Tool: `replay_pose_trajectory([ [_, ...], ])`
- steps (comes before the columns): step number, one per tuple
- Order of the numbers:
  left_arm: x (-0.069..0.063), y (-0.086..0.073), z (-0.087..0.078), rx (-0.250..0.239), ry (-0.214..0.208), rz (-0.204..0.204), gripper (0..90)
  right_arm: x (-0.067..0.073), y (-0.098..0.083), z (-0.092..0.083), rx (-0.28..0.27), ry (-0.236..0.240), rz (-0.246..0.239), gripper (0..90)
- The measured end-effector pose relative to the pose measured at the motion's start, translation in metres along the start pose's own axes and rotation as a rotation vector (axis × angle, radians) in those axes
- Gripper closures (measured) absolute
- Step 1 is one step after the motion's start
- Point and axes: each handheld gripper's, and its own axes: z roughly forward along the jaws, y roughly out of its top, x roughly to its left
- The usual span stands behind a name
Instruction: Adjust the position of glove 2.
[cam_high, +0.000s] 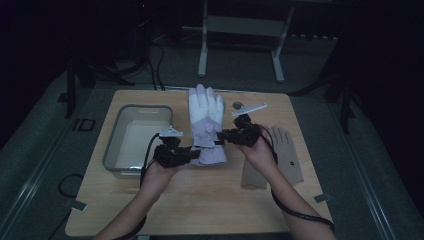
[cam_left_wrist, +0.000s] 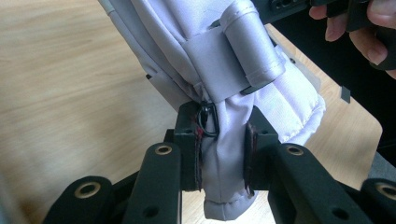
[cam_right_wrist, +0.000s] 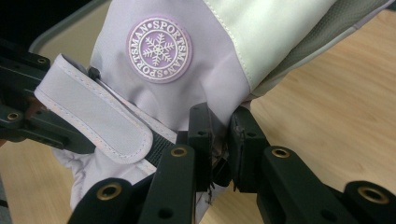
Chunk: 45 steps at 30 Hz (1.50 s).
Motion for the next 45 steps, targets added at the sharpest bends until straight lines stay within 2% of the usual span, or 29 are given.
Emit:
replay_pose_trajectory([
  [5,0.009,0.005,-0.016,0.005,0.022,0.021,72.3,0.009,0.013,0.006,-0.012,0.007,-0.015,80.4],
  [6,0.013,0.007,-0.025,0.004,0.033,0.023,72.3,0.012,0.017,0.009,-0.014,0.009,-0.025,80.4],
  [12,0.029,0.011,-0.052,0.004,0.065,0.030,72.3,0.034,0.042,0.025,-0.037,0.022,-0.060,80.5],
  [18,0.055,0.011,-0.079,0.015,0.059,-0.003,72.5,0.051,0.062,0.046,-0.052,0.055,-0.057,80.6],
  [24,0.077,0.005,-0.107,0.030,0.107,-0.009,72.5,0.073,0.080,0.072,-0.050,0.091,-0.051,80.6],
  [28,0.090,-0.002,-0.119,0.043,0.146,-0.012,72.4,0.087,0.087,0.091,-0.042,0.086,-0.062,80.7],
  [32,0.103,-0.010,-0.125,0.081,0.155,-0.018,72.4,0.097,0.087,0.111,-0.031,0.094,-0.049,80.8],
  [35,0.113,-0.015,-0.124,0.133,0.166,-0.026,72.5,0.101,0.083,0.128,-0.008,0.102,-0.036,80.8],
  [37,0.118,-0.019,-0.121,0.169,0.177,-0.029,72.5,0.104,0.078,0.140,0.005,0.089,-0.030,80.8],
  [40,0.127,-0.028,-0.116,0.202,0.176,-0.046,72.5,0.104,0.070,0.157,0.037,0.089,-0.007,80.8],
  [45,0.139,-0.042,-0.105,0.255,0.151,-0.109,72.2,0.106,0.059,0.178,0.106,0.081,0.019,80.7],
])
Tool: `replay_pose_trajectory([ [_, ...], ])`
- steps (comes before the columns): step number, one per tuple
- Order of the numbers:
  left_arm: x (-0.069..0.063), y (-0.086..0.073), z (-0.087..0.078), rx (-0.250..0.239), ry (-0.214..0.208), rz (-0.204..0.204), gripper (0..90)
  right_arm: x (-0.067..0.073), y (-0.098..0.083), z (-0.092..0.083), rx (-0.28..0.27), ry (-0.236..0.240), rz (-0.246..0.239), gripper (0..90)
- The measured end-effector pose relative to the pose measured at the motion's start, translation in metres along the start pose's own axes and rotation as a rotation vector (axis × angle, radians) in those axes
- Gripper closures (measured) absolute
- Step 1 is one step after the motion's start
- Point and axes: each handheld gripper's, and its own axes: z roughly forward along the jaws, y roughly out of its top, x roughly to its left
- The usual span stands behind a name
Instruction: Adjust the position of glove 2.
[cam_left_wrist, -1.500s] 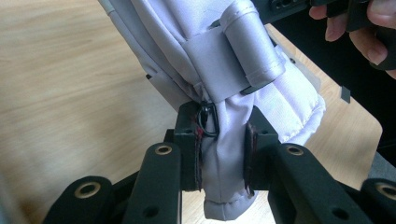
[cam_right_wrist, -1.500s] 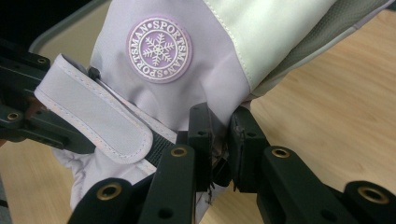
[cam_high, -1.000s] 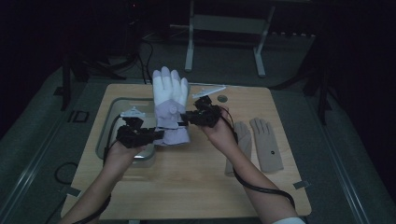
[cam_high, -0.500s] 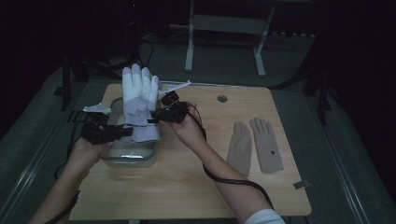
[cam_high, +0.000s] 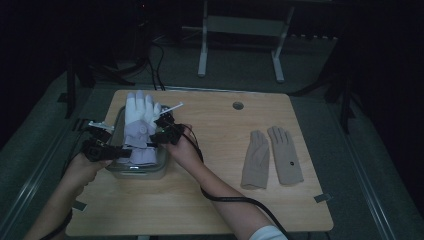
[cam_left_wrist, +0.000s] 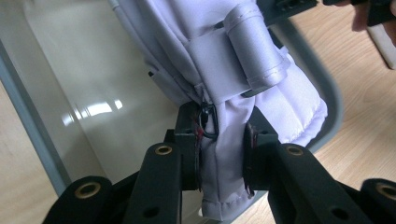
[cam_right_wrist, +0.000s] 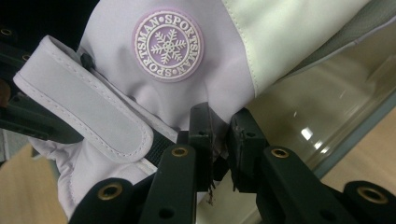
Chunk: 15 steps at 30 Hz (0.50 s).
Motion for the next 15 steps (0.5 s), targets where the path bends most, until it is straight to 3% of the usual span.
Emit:
replay_pose_trajectory([
  [7,0.006,-0.002,0.013,0.078,-0.002,-0.018,71.9,0.002,-0.008,0.016,0.092,-0.035,0.035,80.8],
  [11,0.003,-0.001,0.019,0.126,0.043,-0.001,70.9,0.004,-0.009,0.025,0.156,-0.059,0.027,80.7],
  [15,0.002,0.001,0.020,0.149,0.069,0.016,69.6,0.004,-0.010,0.029,0.173,-0.059,0.021,80.6],
])
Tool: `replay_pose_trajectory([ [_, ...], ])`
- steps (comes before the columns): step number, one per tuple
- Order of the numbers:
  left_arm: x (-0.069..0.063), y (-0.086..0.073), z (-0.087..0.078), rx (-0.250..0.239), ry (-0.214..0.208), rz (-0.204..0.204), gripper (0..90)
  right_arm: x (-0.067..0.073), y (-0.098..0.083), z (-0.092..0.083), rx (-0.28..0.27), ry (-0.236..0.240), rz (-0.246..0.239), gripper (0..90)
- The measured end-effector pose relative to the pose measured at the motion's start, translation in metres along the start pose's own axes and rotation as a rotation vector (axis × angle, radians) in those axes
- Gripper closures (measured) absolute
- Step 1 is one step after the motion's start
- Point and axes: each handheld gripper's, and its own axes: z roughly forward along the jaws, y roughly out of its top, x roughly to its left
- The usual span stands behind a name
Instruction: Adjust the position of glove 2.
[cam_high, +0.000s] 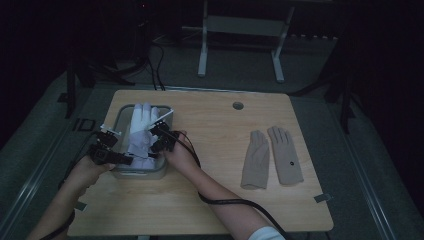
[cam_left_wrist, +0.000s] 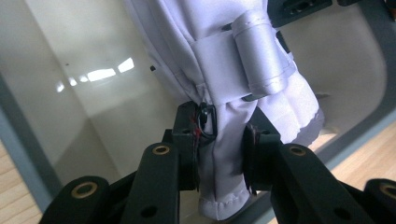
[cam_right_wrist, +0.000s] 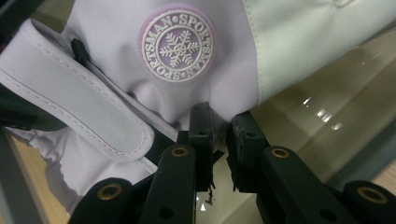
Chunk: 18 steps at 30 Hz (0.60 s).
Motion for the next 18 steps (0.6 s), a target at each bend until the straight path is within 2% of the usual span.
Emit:
replay_pose_trajectory([
  [3,0.001,0.001,0.001,0.020,-0.002,0.001,68.9,0.001,0.001,0.001,0.011,-0.008,0.002,79.8],
  [6,0.001,0.001,0.002,0.027,-0.001,-0.002,68.0,0.002,0.003,0.000,0.016,-0.017,-0.009,73.6],
  [8,0.002,0.002,0.002,0.031,0.001,-0.006,67.7,0.002,0.004,-0.003,0.011,-0.018,-0.025,67.1],
  [10,0.002,0.002,0.002,0.033,-0.006,-0.016,67.1,0.004,0.005,-0.006,-0.008,0.018,-0.029,51.9],
  [12,0.001,0.002,0.002,0.030,-0.003,-0.021,64.7,0.006,0.006,-0.010,-0.018,0.025,-0.041,48.5],
  [15,0.001,0.000,0.000,0.003,0.025,-0.037,55.7,0.004,0.007,-0.018,-0.040,0.041,-0.057,42.7],
  [17,0.001,-0.003,-0.005,-0.032,0.058,-0.047,49.4,0.002,0.007,-0.024,-0.068,0.052,-0.063,41.6],
  [18,0.001,-0.005,-0.008,-0.053,0.069,-0.048,46.0,0.000,0.007,-0.027,-0.079,0.054,-0.070,38.3],
])
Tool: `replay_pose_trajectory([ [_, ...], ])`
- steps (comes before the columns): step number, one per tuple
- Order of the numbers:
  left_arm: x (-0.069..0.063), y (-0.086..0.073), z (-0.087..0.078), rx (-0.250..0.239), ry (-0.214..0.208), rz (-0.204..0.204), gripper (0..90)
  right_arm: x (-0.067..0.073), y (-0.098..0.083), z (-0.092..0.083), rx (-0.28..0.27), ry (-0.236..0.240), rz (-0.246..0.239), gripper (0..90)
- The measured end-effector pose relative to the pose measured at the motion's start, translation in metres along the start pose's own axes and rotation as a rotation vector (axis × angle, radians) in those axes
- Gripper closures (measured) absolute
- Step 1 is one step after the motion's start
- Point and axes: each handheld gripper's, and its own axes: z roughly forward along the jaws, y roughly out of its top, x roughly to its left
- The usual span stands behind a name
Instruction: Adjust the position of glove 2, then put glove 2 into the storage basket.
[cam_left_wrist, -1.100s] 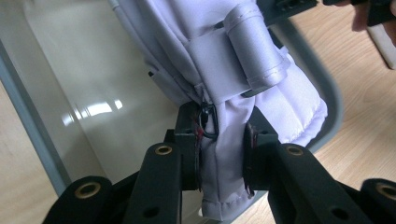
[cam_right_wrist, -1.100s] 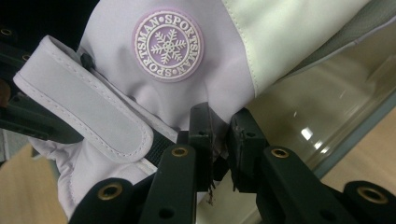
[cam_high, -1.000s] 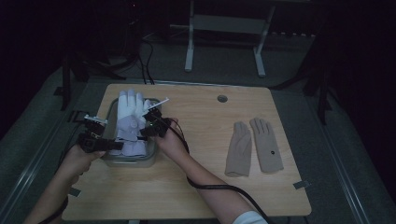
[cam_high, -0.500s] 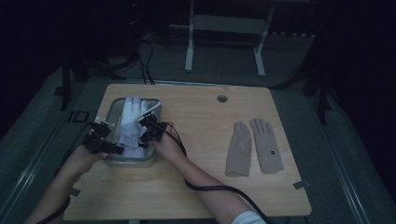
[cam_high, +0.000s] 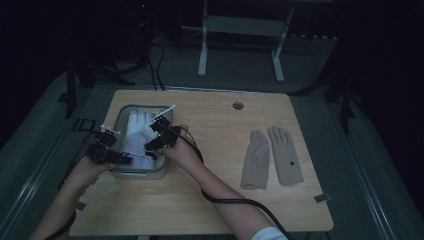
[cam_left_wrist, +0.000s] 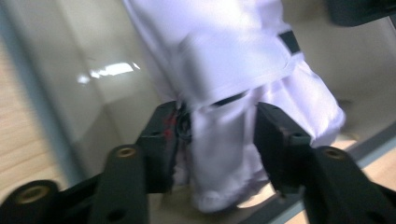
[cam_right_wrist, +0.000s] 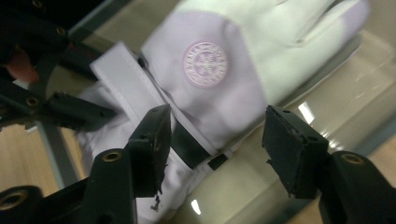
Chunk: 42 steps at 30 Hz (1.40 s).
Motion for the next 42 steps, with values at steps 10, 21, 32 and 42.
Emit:
replay_pose_trajectory([
  [10,-0.035,0.003,-0.024,-0.163,0.018,0.058,42.5,-0.008,-0.001,-0.031,-0.079,0.024,-0.087,17.8],
  [21,-0.080,0.016,-0.017,-0.227,-0.063,0.142,46.1,-0.024,-0.016,-0.059,-0.094,-0.002,-0.124,15.0],
  [32,-0.119,0.024,0.004,-0.263,-0.149,0.208,38.5,-0.055,-0.052,-0.097,-0.111,-0.052,-0.112,15.0],
  [42,-0.146,0.027,0.020,-0.323,-0.190,0.258,14.3,-0.079,-0.079,-0.131,-0.123,-0.103,-0.110,14.7],
])
